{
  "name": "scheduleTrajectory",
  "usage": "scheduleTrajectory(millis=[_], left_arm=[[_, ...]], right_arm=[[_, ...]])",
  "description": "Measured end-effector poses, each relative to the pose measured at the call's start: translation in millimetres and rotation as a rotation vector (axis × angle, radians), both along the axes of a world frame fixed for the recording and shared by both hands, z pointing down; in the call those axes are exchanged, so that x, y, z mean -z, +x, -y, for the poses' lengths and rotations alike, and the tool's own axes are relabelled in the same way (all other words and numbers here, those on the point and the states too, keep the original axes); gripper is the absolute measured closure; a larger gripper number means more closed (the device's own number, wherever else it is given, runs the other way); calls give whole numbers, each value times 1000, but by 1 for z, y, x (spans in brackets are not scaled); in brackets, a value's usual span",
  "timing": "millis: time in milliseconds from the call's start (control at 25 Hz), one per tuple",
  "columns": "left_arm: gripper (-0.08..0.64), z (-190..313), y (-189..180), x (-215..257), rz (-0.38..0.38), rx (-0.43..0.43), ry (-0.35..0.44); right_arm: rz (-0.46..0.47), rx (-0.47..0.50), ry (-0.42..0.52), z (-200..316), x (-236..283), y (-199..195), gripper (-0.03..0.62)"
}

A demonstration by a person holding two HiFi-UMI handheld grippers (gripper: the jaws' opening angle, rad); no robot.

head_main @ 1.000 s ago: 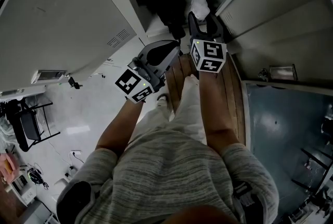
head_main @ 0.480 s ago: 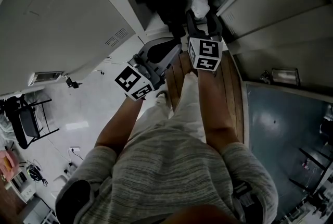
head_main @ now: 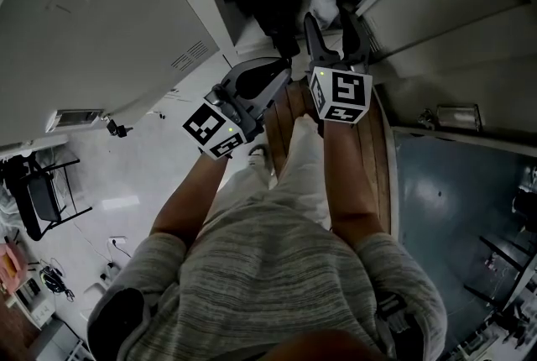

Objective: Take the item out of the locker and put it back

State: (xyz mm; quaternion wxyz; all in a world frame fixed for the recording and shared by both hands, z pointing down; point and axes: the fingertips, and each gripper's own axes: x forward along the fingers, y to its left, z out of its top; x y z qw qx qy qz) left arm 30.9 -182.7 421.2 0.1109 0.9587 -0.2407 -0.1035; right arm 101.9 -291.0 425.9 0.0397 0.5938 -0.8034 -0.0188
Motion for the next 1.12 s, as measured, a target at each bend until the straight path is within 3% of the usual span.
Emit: scheduleTrajectory(millis=[200,480,720,1120], left_arm=[[535,-5,-5,2,2,0,6],[534,-12,-15,0,14,9,7],[535,-13,-27,-6,20,30,-4],[534,-13,-38,-12,27,55,-9]], right_arm=[[-19,24,55,-16,30,-9,339],[-23,122,-19,-27,20,-45,339],[-57,184,-206,-19,-23,-72,339],[-18,172,-467,3,-72,-88,339]])
